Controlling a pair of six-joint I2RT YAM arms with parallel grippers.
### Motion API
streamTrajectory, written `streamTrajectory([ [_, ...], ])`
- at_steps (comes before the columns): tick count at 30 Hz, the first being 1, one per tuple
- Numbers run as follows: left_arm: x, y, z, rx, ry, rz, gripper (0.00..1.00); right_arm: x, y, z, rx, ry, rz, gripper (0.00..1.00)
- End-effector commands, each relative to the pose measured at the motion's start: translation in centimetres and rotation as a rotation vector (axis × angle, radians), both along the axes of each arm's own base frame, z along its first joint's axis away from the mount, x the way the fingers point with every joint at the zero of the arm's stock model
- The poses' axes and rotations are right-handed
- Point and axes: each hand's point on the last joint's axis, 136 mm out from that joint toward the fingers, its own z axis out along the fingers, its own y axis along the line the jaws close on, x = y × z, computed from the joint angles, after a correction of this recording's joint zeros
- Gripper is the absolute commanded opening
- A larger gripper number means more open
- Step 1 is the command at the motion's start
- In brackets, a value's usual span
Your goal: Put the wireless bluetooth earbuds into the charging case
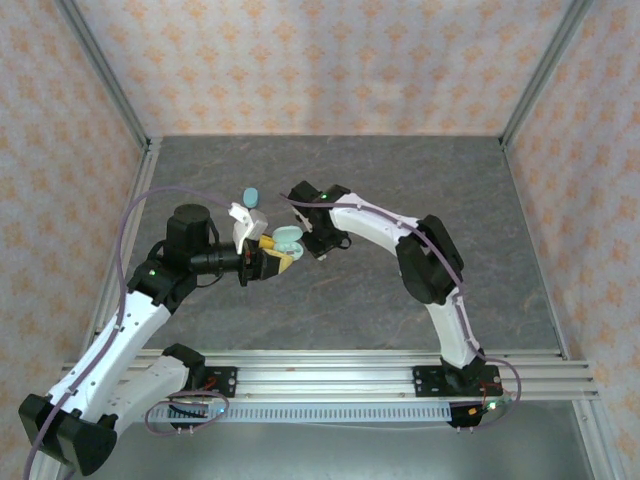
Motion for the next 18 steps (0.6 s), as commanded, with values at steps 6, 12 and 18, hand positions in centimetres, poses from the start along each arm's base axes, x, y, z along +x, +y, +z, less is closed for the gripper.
streamTrajectory([
  [6, -0.1, 0.6, 0.0, 0.006, -0.013, 0.024, 0.1, -0.4, 0.1, -0.8, -0.084, 0.038, 0.096, 0.32],
  [12, -0.2, 0.6, 0.0, 0.001, -0.016, 0.025, 0.1, -0.5, -0.1, -1.6, -0.108, 0.053, 0.116, 0.33],
  [18, -0.3, 0.5, -0.1, -0.001, -0.013, 0.023, 0.1, -0.4, 0.0, -2.2, -0.12, 0.063, 0.13, 0.32],
])
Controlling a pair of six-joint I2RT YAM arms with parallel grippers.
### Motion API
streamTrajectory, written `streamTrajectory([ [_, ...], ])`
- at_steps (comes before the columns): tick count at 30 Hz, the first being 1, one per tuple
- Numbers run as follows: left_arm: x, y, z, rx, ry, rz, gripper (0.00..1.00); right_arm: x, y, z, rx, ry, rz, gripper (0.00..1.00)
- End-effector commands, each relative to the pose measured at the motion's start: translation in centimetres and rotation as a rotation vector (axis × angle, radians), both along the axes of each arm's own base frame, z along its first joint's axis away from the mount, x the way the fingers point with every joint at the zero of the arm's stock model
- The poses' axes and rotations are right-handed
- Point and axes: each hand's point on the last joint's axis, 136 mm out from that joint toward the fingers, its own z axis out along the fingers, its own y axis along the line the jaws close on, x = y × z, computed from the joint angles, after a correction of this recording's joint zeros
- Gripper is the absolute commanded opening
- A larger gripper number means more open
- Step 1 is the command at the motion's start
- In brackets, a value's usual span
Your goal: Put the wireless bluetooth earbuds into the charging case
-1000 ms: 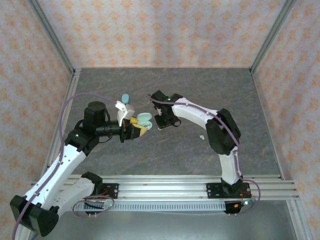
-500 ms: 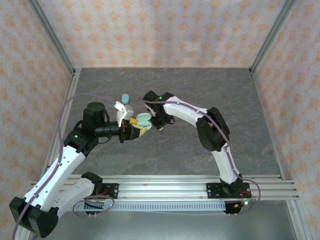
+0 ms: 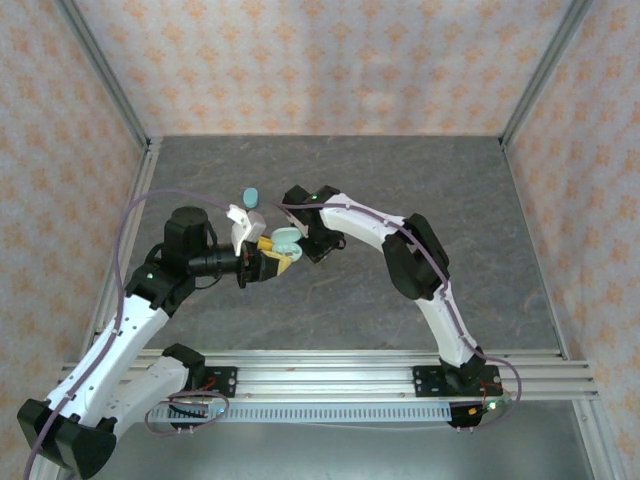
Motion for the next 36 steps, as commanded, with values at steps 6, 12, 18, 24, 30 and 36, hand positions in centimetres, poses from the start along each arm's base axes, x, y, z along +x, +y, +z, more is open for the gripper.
streamTrajectory([
  [6, 0.0, 0.4, -0.3, 0.002, -0.005, 0.018, 0.1, 0.1, 0.2, -0.4, -0.04, 0.008, 0.032, 0.32],
  [12, -0.2, 0.4, -0.3, 0.002, -0.005, 0.017, 0.1, 0.0, 0.3, -1.0, -0.051, 0.021, 0.033, 0.28],
  [18, -0.3, 0.5, -0.3, 0.005, -0.008, 0.018, 0.1, -0.3, 0.1, -1.4, -0.059, 0.034, 0.017, 0.24],
  [24, -0.3, 0.5, -0.3, 0.004, -0.008, 0.018, 0.1, -0.8, -0.4, -1.9, -0.077, 0.054, 0.004, 0.23],
  [30, -0.2, 0.5, -0.2, 0.005, -0.016, 0.02, 0.1, -1.0, -0.1, -0.9, -0.03, 0.055, -0.055, 0.14],
  [36, 0.4, 0.3, 0.7, -0.019, -0.053, 0.03, 0.1, -0.1, -0.7, 2.5, 0.163, 0.058, -0.263, 0.09],
])
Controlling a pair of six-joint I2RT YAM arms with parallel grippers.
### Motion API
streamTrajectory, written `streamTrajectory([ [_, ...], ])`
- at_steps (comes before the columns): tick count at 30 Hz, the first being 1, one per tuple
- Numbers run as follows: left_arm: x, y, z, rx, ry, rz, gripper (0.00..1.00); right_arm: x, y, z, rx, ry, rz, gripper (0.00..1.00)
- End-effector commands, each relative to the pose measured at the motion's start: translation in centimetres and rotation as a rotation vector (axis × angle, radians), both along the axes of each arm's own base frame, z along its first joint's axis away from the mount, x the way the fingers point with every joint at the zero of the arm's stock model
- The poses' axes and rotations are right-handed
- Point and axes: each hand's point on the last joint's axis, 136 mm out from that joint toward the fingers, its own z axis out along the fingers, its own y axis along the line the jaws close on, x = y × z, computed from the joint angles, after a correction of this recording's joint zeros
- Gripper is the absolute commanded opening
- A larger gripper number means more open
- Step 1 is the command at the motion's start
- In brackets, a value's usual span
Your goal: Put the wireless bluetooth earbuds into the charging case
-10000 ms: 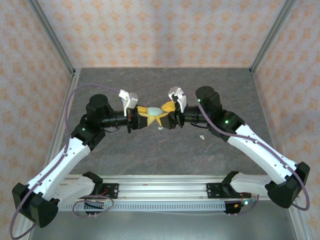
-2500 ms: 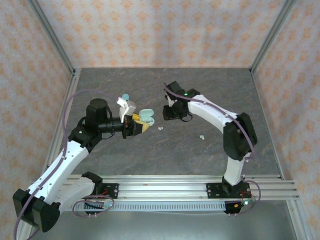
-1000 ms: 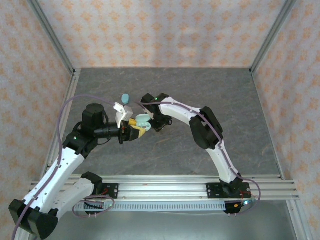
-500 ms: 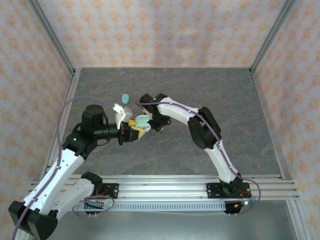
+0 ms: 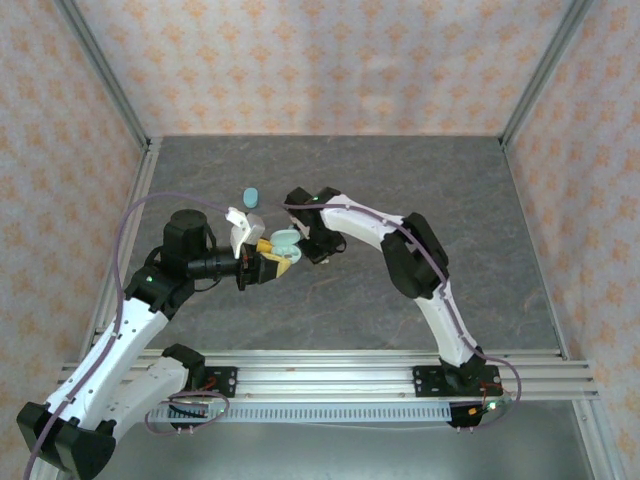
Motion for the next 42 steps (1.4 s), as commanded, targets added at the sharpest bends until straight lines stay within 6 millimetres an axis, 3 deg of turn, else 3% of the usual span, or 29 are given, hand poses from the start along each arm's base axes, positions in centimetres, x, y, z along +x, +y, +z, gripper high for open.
streamTrajectory([
  [1, 0.9, 0.1, 1.2, -0.025, -0.055, 0.027, 0.1, 0.7, -0.6, 3.8, 0.165, 0.005, -0.183, 0.08],
  [5, 1.7, -0.3, 2.0, -0.048, -0.091, 0.025, 0.09, 1.3, -1.6, 7.0, 0.377, 0.036, -0.359, 0.08],
  [10, 2.9, -0.8, 3.4, -0.094, -0.138, 0.026, 0.09, 1.0, -3.7, 12.3, 0.511, -0.012, -0.461, 0.07],
  [23, 4.0, -3.7, 5.9, -0.15, -0.256, -0.05, 0.08, -5.1, -5.8, 28.3, 0.923, -0.223, -0.559, 0.06],
  [28, 4.0, -4.5, 6.2, -0.144, -0.267, -0.08, 0.08, -7.3, -5.4, 32.6, 1.038, -0.275, -0.549, 0.06],
  [38, 3.8, -4.9, 6.1, -0.14, -0.271, -0.092, 0.08, -9.5, -1.8, 36.4, 1.152, -0.268, -0.463, 0.06],
  [42, 3.8, -4.9, 6.0, -0.134, -0.271, -0.089, 0.08, -9.5, -0.2, 36.0, 1.135, -0.258, -0.43, 0.06],
])
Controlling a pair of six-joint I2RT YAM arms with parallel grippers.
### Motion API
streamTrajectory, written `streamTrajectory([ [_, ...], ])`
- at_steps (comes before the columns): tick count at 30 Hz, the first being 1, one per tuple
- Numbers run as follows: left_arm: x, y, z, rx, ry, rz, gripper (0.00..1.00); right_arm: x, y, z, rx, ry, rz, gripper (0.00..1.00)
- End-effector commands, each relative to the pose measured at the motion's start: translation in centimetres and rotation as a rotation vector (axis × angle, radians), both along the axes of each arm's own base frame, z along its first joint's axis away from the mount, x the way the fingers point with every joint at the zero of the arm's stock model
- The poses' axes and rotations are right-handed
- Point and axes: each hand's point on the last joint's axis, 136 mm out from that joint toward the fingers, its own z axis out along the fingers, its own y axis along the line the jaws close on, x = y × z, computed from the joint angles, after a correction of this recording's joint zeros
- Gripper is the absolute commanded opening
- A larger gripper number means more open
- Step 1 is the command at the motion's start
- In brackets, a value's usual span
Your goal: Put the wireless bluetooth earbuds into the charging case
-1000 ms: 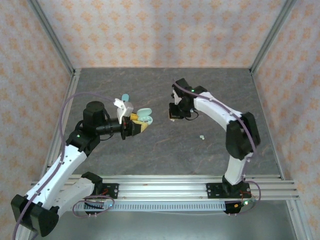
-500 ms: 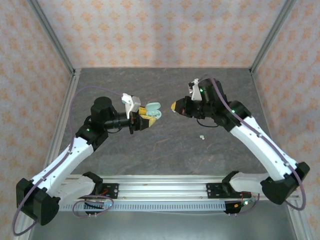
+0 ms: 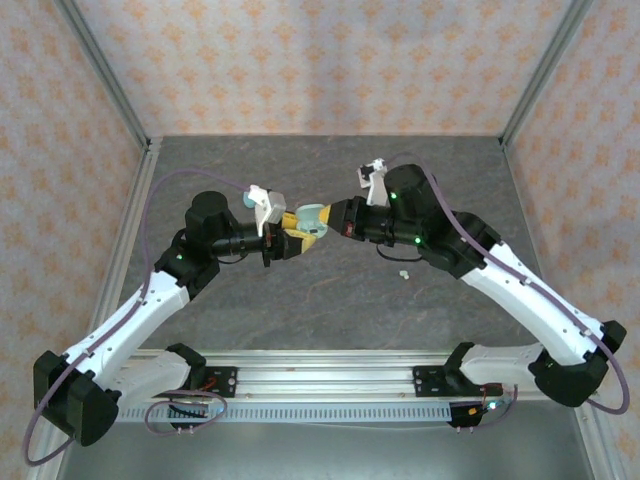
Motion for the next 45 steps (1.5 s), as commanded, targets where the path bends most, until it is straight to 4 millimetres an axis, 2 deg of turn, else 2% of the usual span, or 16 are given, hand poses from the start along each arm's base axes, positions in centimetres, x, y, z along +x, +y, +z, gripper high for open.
streamTrajectory([
  [1, -0.3, -0.2, 2.3, -0.024, -0.09, -0.01, 0.08, 0.4, 1.2, 1.9, 0.035, -0.051, -0.002, 0.06],
  [12, -0.2, -0.4, 2.1, -0.02, -0.092, -0.001, 0.08, 0.2, 2.8, 1.1, 0.007, -0.049, 0.048, 0.07],
  [25, 0.1, -0.4, 2.3, -0.02, -0.093, 0.006, 0.08, -0.5, 3.1, -0.2, -0.03, -0.035, 0.071, 0.08],
  [38, -0.2, -0.5, 2.3, -0.023, -0.096, 0.003, 0.08, -0.1, 3.6, -1.7, -0.079, -0.031, 0.079, 0.1],
  [45, -0.2, -0.5, 2.3, -0.019, -0.098, 0.006, 0.08, 0.0, 3.2, -2.8, -0.131, -0.025, 0.074, 0.12],
])
